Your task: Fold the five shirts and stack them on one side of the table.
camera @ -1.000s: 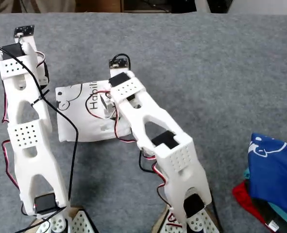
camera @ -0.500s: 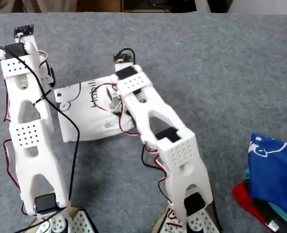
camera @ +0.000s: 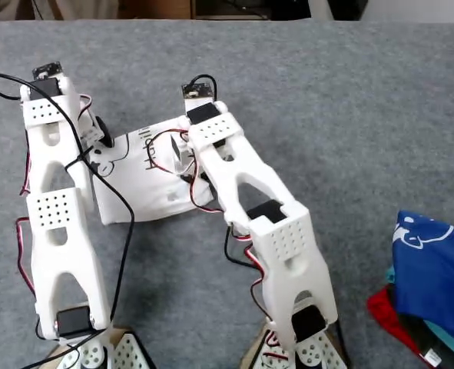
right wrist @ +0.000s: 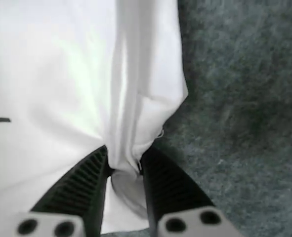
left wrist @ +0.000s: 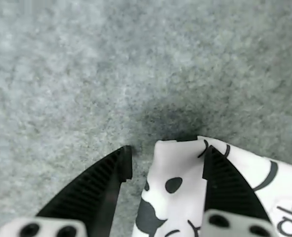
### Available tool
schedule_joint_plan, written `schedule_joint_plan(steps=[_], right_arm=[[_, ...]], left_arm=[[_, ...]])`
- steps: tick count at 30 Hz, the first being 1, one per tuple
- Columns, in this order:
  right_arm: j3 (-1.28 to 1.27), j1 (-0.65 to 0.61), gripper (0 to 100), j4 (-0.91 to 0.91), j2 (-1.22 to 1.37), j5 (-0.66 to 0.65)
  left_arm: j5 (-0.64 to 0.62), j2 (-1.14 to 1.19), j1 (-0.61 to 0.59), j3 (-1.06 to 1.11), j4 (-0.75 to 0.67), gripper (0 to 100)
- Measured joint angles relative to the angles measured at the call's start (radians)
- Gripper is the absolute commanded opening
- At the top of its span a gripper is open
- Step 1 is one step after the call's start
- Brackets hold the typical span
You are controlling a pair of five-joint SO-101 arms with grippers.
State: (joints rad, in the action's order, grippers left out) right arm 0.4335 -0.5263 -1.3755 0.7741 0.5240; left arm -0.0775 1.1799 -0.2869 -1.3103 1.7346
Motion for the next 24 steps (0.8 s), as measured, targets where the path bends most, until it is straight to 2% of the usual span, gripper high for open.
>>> schedule_joint_plan(steps=[5,11,24], right_arm=[[0.000,0.000,0.5,0.005,0.000,0.000],[0.000,0.000,0.5,0.006,0.000,0.000],[0.000,0.000,0.4,0.009,0.000,0.000]], left_arm=[[-0.087,0.035,0.003,-0.025,0.002,24],[-0.153,0.077,0.017,-0.097,0.002,2],[-0.204,0.133,0.054,-0.204,-0.005,2]])
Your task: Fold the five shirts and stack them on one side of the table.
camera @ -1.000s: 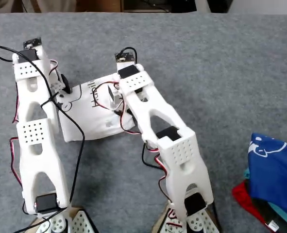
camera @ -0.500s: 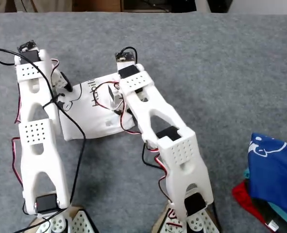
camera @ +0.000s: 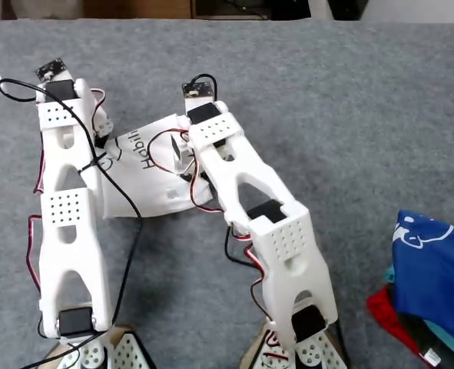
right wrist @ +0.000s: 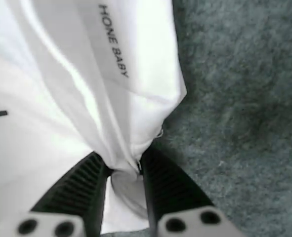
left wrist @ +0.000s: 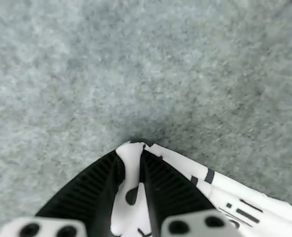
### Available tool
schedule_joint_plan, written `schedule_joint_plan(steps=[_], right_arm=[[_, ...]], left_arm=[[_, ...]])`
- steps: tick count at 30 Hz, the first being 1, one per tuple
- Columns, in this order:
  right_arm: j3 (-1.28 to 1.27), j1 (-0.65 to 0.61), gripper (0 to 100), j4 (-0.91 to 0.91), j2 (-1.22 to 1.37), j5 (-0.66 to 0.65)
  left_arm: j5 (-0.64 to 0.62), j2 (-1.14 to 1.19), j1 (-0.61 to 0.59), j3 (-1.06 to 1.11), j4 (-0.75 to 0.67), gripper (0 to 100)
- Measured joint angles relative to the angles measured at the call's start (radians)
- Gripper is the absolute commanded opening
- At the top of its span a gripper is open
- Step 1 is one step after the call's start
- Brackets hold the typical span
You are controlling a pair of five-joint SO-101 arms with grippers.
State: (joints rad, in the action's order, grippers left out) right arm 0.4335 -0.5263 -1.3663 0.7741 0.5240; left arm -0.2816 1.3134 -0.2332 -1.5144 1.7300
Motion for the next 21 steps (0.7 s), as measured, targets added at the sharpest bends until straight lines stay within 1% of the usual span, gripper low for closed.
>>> schedule_joint_plan(steps=[3,5,8,12,18,21], right_arm=[[0.015,0.002,0.4,-0.011,-0.002,-0.018],[0.037,0.008,0.4,-0.049,-0.009,-0.026],[0.057,0.048,0.4,-0.103,-0.055,-0.026],[0.072,0.115,0.4,-0.195,-0.195,-0.026],[0.072,0.218,0.4,-0.333,-0.443,-0.066],[0.072,0.290,0.4,-0.393,-0.549,-0.097]], left_arm=[[0.003,0.000,0.037,-0.006,0.000,2],[0.003,0.002,0.068,-0.034,0.002,2],[0.000,0.006,0.135,-0.097,0.015,2],[-0.006,-0.021,0.221,-0.109,0.018,2],[-0.084,-0.258,0.319,-0.048,0.018,2],[-0.127,-0.377,0.393,0.017,0.018,2]])
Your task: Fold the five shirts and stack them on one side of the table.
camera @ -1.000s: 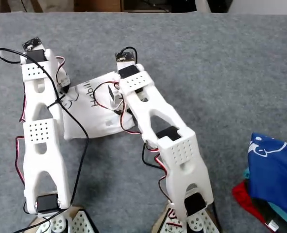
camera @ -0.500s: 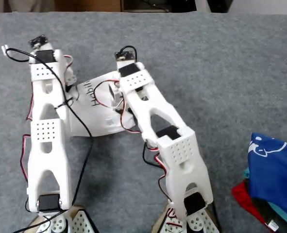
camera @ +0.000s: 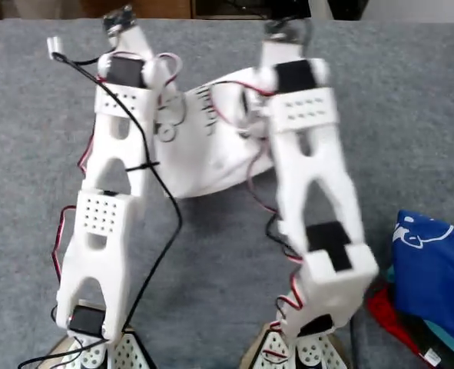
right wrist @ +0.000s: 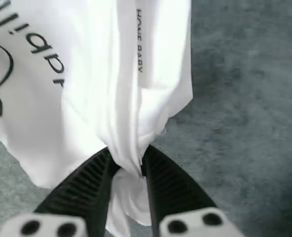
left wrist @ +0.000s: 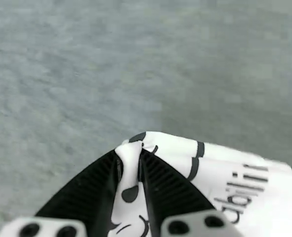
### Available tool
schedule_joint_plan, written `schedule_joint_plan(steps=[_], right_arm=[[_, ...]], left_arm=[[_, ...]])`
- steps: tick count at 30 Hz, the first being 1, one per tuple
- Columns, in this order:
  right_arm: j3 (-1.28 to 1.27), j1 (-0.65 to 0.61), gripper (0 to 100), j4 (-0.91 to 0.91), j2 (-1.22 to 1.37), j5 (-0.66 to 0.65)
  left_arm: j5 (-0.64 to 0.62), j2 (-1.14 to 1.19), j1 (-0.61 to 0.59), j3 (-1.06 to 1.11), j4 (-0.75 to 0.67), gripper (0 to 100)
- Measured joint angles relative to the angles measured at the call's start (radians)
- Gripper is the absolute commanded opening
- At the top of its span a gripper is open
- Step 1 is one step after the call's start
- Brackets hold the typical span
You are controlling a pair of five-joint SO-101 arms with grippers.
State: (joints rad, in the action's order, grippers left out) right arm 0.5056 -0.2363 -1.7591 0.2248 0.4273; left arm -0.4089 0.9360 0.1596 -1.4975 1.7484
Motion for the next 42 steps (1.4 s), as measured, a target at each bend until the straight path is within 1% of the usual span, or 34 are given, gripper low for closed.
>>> schedule_joint_plan(steps=[3,7,13,16,19,23,26,30,34,37,42], right_arm=[[-0.041,0.106,0.4,-0.009,-0.110,-0.048],[-0.187,0.264,0.4,-0.011,-0.299,-0.138],[-0.474,0.569,0.4,-0.012,-0.658,-0.318],[-0.582,0.743,0.4,-0.012,-0.813,-0.413],[-0.663,0.919,0.4,0.015,-0.896,-0.488],[-0.732,1.135,0.4,0.106,-0.908,-0.525],[-0.773,1.269,0.4,0.198,-0.902,-0.525],[-0.825,1.395,0.4,0.284,-0.865,-0.532],[-0.830,1.493,0.4,0.313,-0.847,-0.565],[-0.836,1.542,0.4,0.336,-0.844,-0.589],[-0.836,1.611,0.4,0.379,-0.842,-0.592]], left_arm=[[-0.044,-0.092,0.089,0.057,0.000,2],[-0.066,-0.175,0.235,0.074,0.000,2],[-0.072,-0.204,0.454,0.075,-0.012,2],[-0.072,-0.204,0.522,0.075,-0.068,2],[-0.072,-0.204,0.577,0.080,-0.144,2],[-0.072,-0.204,0.644,0.084,-0.267,2],[-0.072,-0.184,0.690,0.084,-0.376,2],[-0.074,-0.098,0.747,0.084,-0.491,2],[-0.074,-0.035,0.807,0.086,-0.559,2],[-0.074,-0.012,0.847,0.086,-0.624,2],[-0.074,-0.003,0.898,0.089,-0.743,2]])
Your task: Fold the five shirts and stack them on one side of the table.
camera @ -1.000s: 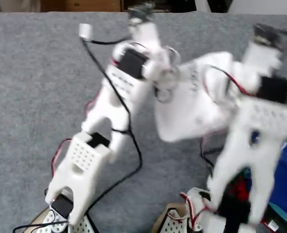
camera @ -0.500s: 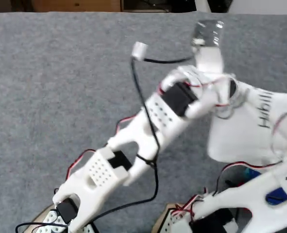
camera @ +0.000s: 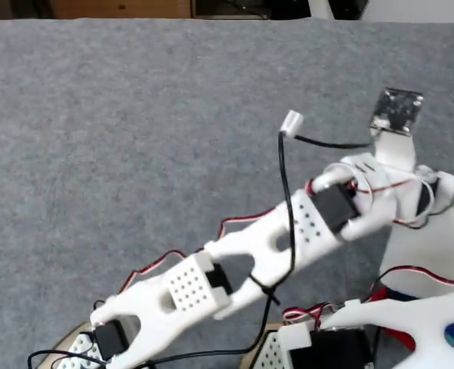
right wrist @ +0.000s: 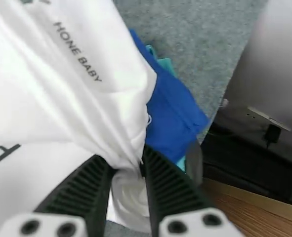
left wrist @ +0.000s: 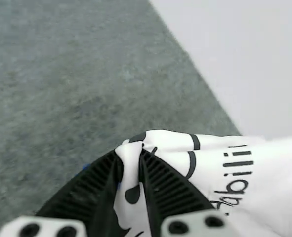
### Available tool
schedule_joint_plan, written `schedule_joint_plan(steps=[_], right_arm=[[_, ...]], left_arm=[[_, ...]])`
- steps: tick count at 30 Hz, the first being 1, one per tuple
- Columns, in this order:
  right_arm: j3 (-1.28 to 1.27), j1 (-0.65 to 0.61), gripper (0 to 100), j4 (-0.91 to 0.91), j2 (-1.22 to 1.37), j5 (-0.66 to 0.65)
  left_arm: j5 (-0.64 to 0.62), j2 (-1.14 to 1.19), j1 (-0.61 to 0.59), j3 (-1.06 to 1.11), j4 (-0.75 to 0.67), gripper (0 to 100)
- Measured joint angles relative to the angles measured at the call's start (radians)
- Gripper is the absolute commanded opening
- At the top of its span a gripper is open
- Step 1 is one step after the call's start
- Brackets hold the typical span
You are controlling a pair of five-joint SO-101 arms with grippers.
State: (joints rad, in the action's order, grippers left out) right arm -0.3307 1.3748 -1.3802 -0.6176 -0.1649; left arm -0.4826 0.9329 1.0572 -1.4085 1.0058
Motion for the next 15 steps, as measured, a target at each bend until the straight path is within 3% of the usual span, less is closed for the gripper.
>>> schedule_joint_plan(steps=[6,10,15], right_arm=[[-0.003,0.025,0.5,0.011,0.002,-0.046],[-0.046,0.028,0.6,0.011,0.002,-0.087],[-0.069,0.028,14.9,0.012,0.002,-0.127]], left_arm=[[0.000,0.000,0.040,0.000,-0.043,3],[0.000,0.000,0.043,0.000,-0.044,10],[0.000,0.000,0.043,0.000,0.000,14]])
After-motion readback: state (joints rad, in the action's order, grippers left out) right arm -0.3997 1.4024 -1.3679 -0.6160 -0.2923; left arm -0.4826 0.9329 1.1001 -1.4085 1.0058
